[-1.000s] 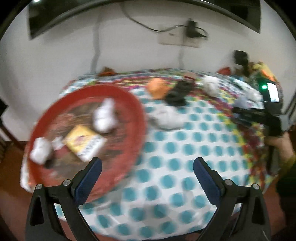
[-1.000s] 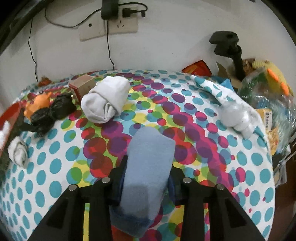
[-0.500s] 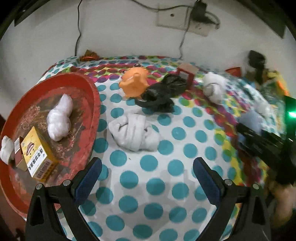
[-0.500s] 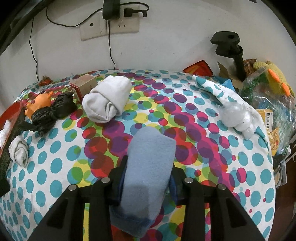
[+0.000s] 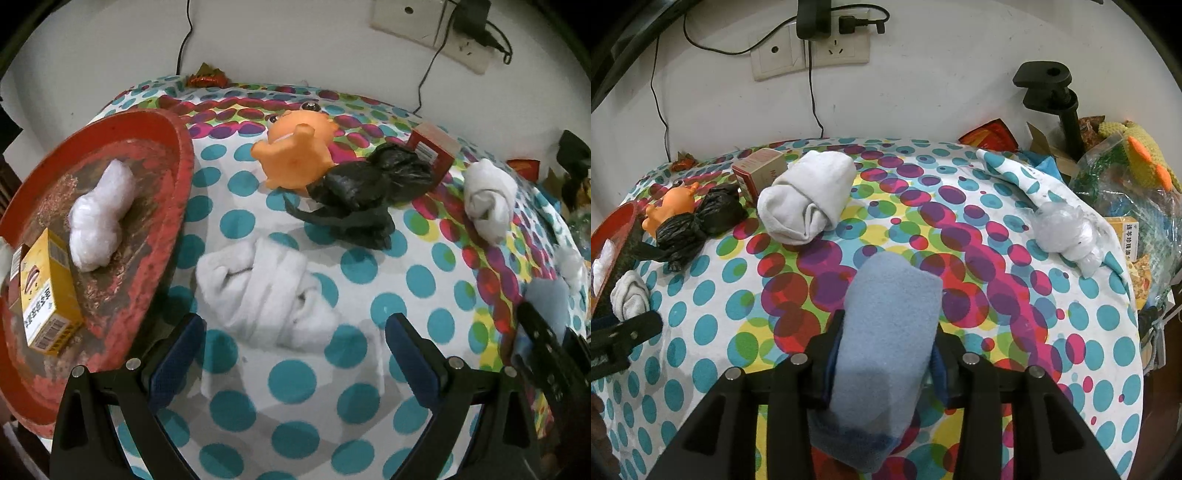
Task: Organize objects
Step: 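Move the left gripper toward the white folded cloth while right holds the blue sock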
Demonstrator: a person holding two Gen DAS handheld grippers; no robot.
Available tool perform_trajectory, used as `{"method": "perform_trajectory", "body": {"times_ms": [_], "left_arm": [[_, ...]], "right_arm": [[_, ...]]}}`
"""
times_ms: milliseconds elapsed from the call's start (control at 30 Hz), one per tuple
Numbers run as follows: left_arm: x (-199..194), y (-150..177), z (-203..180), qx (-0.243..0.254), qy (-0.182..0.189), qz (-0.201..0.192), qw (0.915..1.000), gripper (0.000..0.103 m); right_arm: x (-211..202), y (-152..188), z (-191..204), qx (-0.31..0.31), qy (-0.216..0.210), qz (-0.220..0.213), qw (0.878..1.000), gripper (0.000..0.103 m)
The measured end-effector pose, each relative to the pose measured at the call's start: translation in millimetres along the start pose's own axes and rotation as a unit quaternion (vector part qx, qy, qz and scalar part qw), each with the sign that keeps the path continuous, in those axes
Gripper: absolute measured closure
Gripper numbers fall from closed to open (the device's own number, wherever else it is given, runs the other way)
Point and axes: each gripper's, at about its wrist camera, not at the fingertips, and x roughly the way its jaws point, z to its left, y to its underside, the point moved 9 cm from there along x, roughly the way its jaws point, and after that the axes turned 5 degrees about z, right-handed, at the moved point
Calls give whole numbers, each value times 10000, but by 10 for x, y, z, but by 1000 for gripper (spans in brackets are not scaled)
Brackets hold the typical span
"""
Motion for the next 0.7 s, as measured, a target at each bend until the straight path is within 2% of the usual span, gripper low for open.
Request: {"method": "perform_trajectory", "body": {"times_ms": [167, 400, 700], "left_arm": [[59, -90, -28, 71, -300, -102, 9995, 6], [94, -198, -102, 85, -293, -200, 9993, 6], [96, -185, -187, 28, -291, -294, 9991, 8]], "right_arm": [[-4, -4, -2, -1, 1, 2, 10000, 60], [-6, -11, 8, 1, 2, 4, 10000, 59], [3, -28, 27, 0, 7, 7, 10000, 58]]}}
